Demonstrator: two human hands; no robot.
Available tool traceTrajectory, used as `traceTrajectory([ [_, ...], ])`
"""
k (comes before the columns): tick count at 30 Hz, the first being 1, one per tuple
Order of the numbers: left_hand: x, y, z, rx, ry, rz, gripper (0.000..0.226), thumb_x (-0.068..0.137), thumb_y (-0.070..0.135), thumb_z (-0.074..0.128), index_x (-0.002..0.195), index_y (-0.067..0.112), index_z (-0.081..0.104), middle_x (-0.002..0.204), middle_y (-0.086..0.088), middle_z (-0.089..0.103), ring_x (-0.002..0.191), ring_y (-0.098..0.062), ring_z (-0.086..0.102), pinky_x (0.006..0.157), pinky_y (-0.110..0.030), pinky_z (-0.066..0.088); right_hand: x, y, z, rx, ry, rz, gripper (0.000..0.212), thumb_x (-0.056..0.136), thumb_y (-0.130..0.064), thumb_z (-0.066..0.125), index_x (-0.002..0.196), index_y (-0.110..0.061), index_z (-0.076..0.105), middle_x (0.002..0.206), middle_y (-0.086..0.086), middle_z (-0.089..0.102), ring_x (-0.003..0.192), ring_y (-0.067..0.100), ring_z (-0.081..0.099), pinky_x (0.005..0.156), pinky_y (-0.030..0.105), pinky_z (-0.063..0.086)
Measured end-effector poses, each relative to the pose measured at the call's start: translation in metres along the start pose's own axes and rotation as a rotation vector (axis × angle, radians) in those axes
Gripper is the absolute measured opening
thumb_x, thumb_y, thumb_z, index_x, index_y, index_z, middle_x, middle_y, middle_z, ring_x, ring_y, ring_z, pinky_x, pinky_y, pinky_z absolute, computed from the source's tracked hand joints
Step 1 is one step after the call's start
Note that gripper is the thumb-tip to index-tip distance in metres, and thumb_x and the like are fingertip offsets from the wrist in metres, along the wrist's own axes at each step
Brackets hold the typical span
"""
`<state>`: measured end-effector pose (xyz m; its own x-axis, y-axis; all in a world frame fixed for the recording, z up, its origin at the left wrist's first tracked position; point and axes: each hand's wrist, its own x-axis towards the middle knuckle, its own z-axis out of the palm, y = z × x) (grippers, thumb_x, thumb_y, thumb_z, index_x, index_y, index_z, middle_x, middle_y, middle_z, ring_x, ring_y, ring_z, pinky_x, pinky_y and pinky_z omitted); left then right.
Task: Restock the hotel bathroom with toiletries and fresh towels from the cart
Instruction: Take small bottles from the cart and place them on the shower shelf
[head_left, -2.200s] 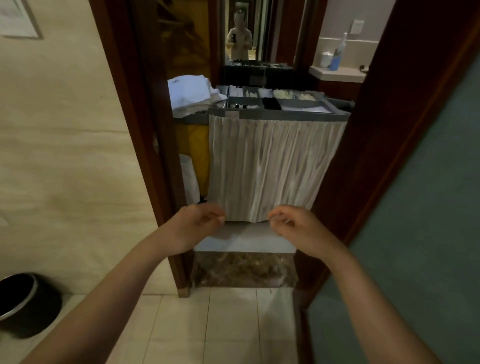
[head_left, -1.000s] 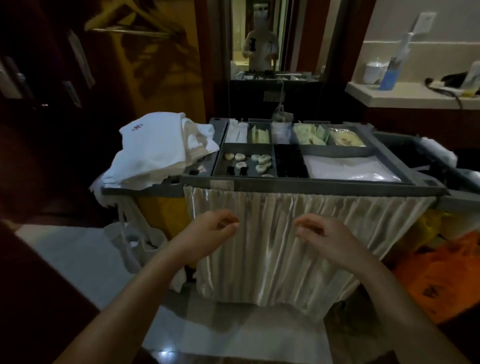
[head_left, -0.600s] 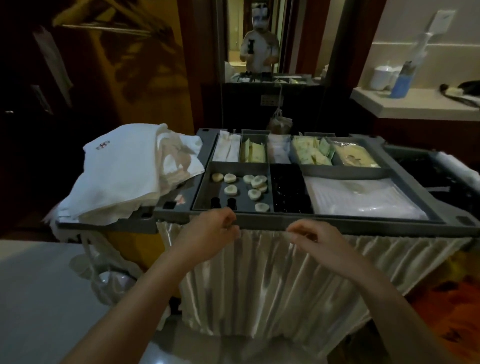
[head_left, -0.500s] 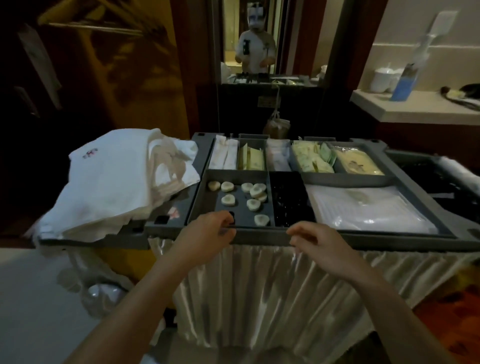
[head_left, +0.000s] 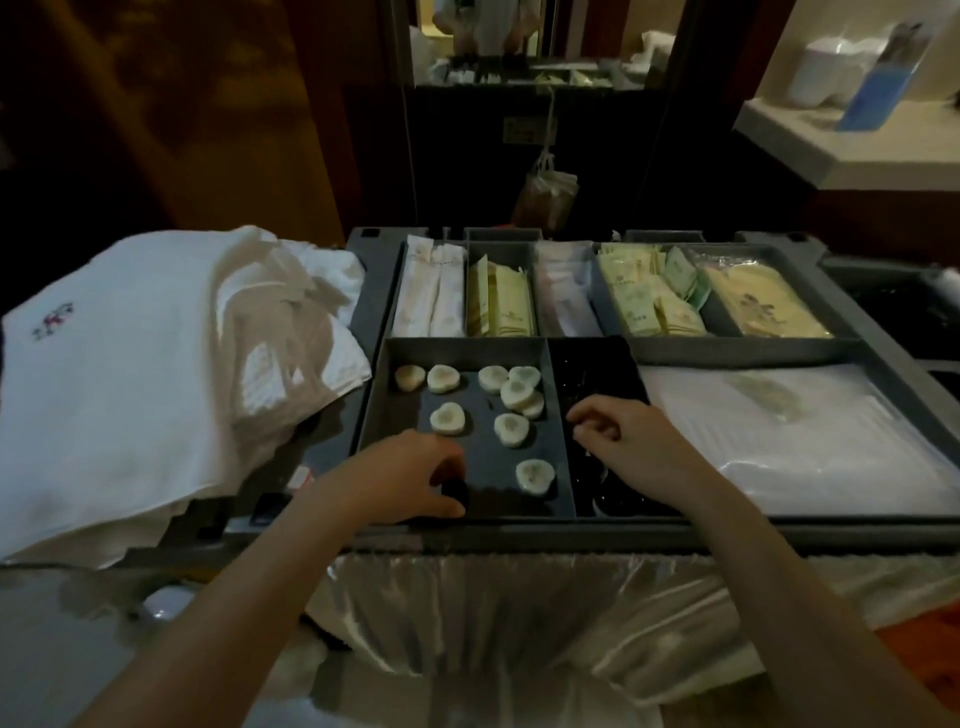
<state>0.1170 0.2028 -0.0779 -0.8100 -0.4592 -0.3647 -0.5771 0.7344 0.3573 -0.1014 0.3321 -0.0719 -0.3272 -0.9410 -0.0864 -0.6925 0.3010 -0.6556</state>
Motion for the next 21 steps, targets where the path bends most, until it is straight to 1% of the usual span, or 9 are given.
traceTrajectory([
  [2,0.006,0.0,-0.001,0.0,0.031,-0.003,0.028,0.081,0.038,0.067,0.104,0.024,0.061,0.097,0.007,0.061,0.086,-0.008,0.057,0.075,-0.024,0.05,0.008,0.004,-0.004,-0.008,0.009,-0.007,0.018,0.093,-0.022,0.054,0.11,-0.02,0.061,0.083,-0.015,0.058,0.075,0.0,0.056,0.064,0.014,0.043],
  [4,0.015,0.0,-0.002,0.008,0.065,-0.02,0.025,0.083,0.038,0.065,0.103,0.024,0.061,0.096,0.006,0.061,0.082,-0.006,0.054,0.071,-0.021,0.046,0.019,0.011,-0.011,-0.029,0.021,-0.018,0.019,0.093,-0.022,0.055,0.11,-0.02,0.062,0.082,-0.016,0.057,0.076,0.002,0.056,0.068,0.017,0.044],
  [6,0.023,0.0,-0.004,-0.007,0.082,-0.049,0.022,0.083,0.038,0.065,0.101,0.025,0.06,0.095,0.006,0.062,0.081,-0.005,0.055,0.07,-0.02,0.045,0.032,0.018,-0.019,-0.062,0.019,-0.036,0.02,0.093,-0.022,0.055,0.111,-0.019,0.061,0.083,-0.014,0.058,0.08,0.007,0.058,0.073,0.022,0.046],
  [8,0.029,0.002,-0.006,-0.028,0.105,-0.074,0.019,0.084,0.037,0.065,0.099,0.027,0.059,0.093,0.009,0.06,0.081,-0.004,0.055,0.07,-0.018,0.044,0.047,0.023,-0.027,-0.098,0.009,-0.06,0.021,0.092,-0.022,0.055,0.113,-0.018,0.06,0.088,-0.007,0.061,0.083,0.012,0.059,0.074,0.025,0.046],
  [11,0.036,0.01,-0.01,-0.053,0.183,-0.114,0.018,0.084,0.035,0.065,0.098,0.025,0.06,0.09,0.008,0.059,0.077,-0.004,0.053,0.068,-0.018,0.041,0.068,0.03,-0.037,-0.164,-0.038,-0.121,0.026,0.091,-0.023,0.057,0.117,-0.018,0.059,0.105,0.0,0.063,0.092,0.015,0.059,0.079,0.028,0.048],
  [13,0.04,0.017,-0.013,-0.091,0.27,-0.144,0.019,0.084,0.032,0.065,0.1,0.021,0.062,0.087,0.007,0.059,0.074,-0.004,0.051,0.067,-0.019,0.042,0.082,0.034,-0.042,-0.221,-0.077,-0.168,0.03,0.091,-0.024,0.058,0.121,-0.019,0.057,0.115,0.001,0.06,0.099,0.016,0.058,0.082,0.029,0.047],
  [15,0.043,0.024,-0.017,-0.142,0.36,-0.176,0.02,0.083,0.031,0.066,0.1,0.021,0.063,0.086,0.007,0.061,0.073,-0.005,0.053,0.068,-0.022,0.045,0.093,0.037,-0.044,-0.27,-0.106,-0.216,0.033,0.09,-0.025,0.059,0.122,-0.019,0.056,0.117,0.0,0.059,0.103,0.017,0.057,0.083,0.029,0.047],
  [18,0.046,0.033,-0.018,-0.199,0.451,-0.217,0.019,0.083,0.031,0.067,0.099,0.023,0.063,0.09,0.006,0.065,0.08,-0.009,0.06,0.073,-0.032,0.053,0.107,0.04,-0.043,-0.324,-0.156,-0.287,0.032,0.088,-0.028,0.062,0.119,-0.02,0.056,0.114,0.002,0.061,0.101,0.019,0.058,0.083,0.036,0.05],
  [21,0.047,0.044,-0.014,-0.229,0.524,-0.248,0.016,0.083,0.031,0.067,0.096,0.023,0.064,0.089,0.007,0.065,0.081,-0.01,0.061,0.073,-0.038,0.053,0.117,0.039,-0.04,-0.426,-0.192,-0.343,0.031,0.086,-0.031,0.063,0.115,-0.022,0.056,0.107,0.002,0.063,0.099,0.021,0.057,0.079,0.04,0.052],
])
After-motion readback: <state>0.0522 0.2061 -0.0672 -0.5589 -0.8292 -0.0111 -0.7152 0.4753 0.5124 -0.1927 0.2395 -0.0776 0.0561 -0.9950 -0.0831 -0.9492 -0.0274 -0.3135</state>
